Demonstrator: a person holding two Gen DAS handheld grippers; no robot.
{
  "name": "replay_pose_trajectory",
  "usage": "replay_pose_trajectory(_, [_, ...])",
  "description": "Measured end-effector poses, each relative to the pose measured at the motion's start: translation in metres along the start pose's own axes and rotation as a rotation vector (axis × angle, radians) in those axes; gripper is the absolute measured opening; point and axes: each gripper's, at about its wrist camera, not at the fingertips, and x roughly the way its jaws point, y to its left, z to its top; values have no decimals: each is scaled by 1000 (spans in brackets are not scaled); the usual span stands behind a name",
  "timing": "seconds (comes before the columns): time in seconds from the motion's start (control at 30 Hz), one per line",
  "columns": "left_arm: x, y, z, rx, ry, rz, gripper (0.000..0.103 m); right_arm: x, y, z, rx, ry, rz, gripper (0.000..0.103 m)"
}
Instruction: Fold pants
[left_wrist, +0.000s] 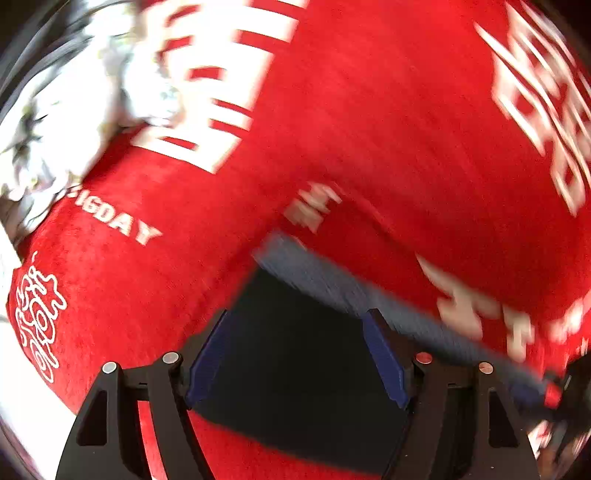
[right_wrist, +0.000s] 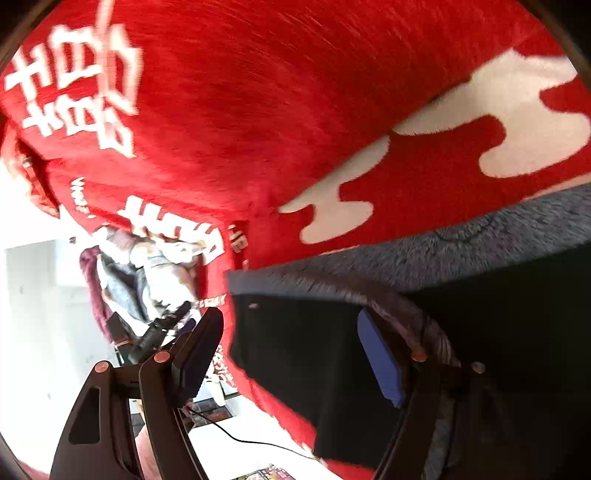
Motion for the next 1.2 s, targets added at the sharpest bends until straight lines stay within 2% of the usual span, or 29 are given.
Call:
replay_pose_trajectory(0.07, [4,-27,-20,73,54,-25,74,-19,2,-14,-20,-12,-7,78])
replay_pose_trajectory(0.13, [9,-64,-51,155,118,-81,74,-40,-2,-29,-28,-37,-33,78])
replay_pose_trajectory(0.27, [15,-135,-105,262,231,-236,74,-107,-37,-78,-4,-128,-151,78])
replay_pose_trajectory(0.43, [28,-227,-169,453,360,-423,74,-179,-109,-171,206,-249,-294,78])
replay_pose_trajectory(0.57, [29,-282,-214,566,411,-470,74,-211,-155,-256,350,-315,-397,78])
replay_pose_trajectory(0.67, [31,-296,-237,595,458,-509,74,-215,-187,-308,450,-338,-441,78])
replay_pose_trajectory(0.73, [36,-301,-246,610,479,-503,74,-217,-202,-335,495,-364,-428,78])
replay_pose_trajectory(0.8, [40,-302,-253,617,486,-494,74,-211,-218,-355,537,-372,-377,78])
replay_pose_trajectory(0.93, [42,-304,-259,620,454,-498,74,-189,-250,-372,593,-381,-288,78])
replay_pose_trajectory(0.97, [43,-306,-262,615,454,-503,74,-186,-257,-374,612,-389,-251,74])
replay_pose_trajectory(1.0, [43,-308,-262,607,456,-518,74,-185,-263,-376,633,-403,-207,50])
replay_pose_trajectory(1.03, [42,-310,-263,606,461,-538,67,-187,-266,-378,645,-416,-158,27])
replay_pose_trajectory(1.07, [40,-311,-264,610,464,-555,58,-191,-265,-378,653,-429,-118,16])
replay_pose_trajectory(1.1, [37,-316,-265,624,468,-560,50,-196,-261,-377,649,-442,-84,16])
replay_pose_trajectory(1.2, [25,-325,-259,616,451,-575,50,-226,-235,-363,571,-481,28,15])
